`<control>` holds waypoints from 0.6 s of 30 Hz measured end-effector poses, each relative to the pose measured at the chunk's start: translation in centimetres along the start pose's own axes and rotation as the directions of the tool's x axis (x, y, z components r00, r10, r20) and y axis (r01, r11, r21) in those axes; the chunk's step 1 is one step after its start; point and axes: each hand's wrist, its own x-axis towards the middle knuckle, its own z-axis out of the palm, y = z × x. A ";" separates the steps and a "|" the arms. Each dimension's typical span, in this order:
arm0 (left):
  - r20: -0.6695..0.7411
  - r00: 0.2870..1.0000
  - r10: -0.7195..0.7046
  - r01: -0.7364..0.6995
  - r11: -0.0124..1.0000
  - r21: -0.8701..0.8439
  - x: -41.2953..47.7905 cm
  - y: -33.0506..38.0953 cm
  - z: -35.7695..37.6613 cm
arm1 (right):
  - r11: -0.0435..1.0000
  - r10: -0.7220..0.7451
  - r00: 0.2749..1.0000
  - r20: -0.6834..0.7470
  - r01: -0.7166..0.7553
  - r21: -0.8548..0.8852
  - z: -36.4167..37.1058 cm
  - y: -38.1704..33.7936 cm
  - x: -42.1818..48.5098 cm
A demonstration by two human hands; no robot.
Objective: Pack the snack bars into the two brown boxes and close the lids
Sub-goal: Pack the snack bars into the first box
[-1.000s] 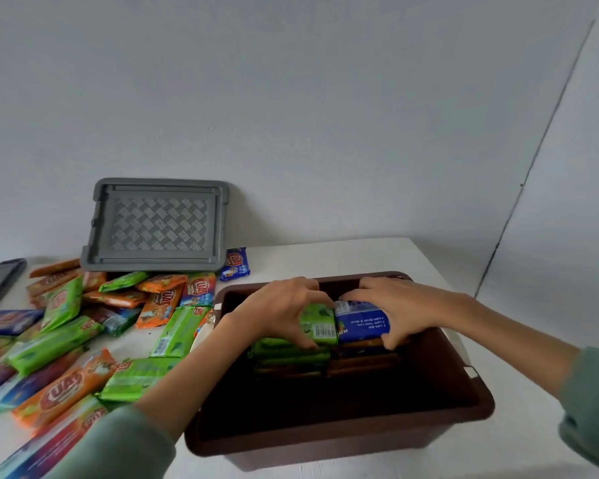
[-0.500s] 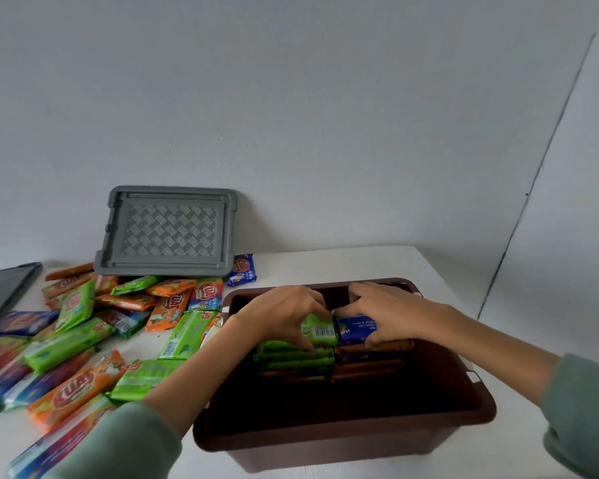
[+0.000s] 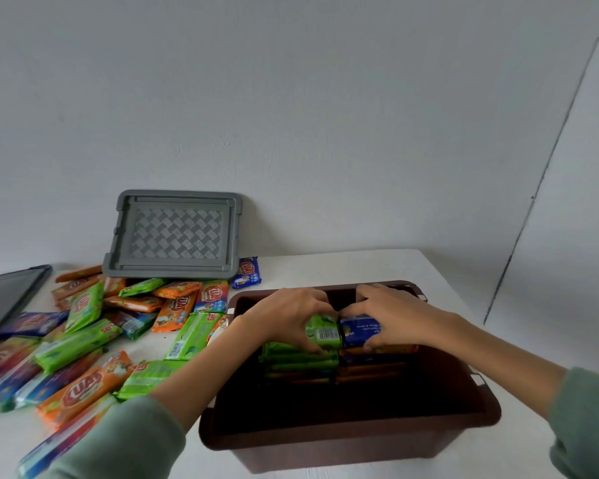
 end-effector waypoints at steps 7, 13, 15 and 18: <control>-0.349 0.911 -0.219 0.095 0.936 -0.340 -4.2 -2.5 -2.6 | 0.982 -0.033 0.985 -0.170 0.063 0.176 -3.7 -2.3 2.6; -0.405 0.772 -0.490 0.342 0.857 -0.386 -12.6 -9.0 -2.3 | 0.945 -0.216 0.933 -0.287 0.274 0.180 -4.6 -8.6 9.7; -0.385 0.719 -0.579 0.427 0.805 -0.413 -15.5 -10.5 -1.5 | 0.921 -0.298 0.923 -0.243 0.345 0.179 -4.1 -11.2 12.4; -0.281 0.642 -0.713 0.584 0.692 -0.423 -19.4 -12.0 0.5 | 0.890 -0.427 0.897 -0.110 0.439 0.122 -2.8 -15.5 15.9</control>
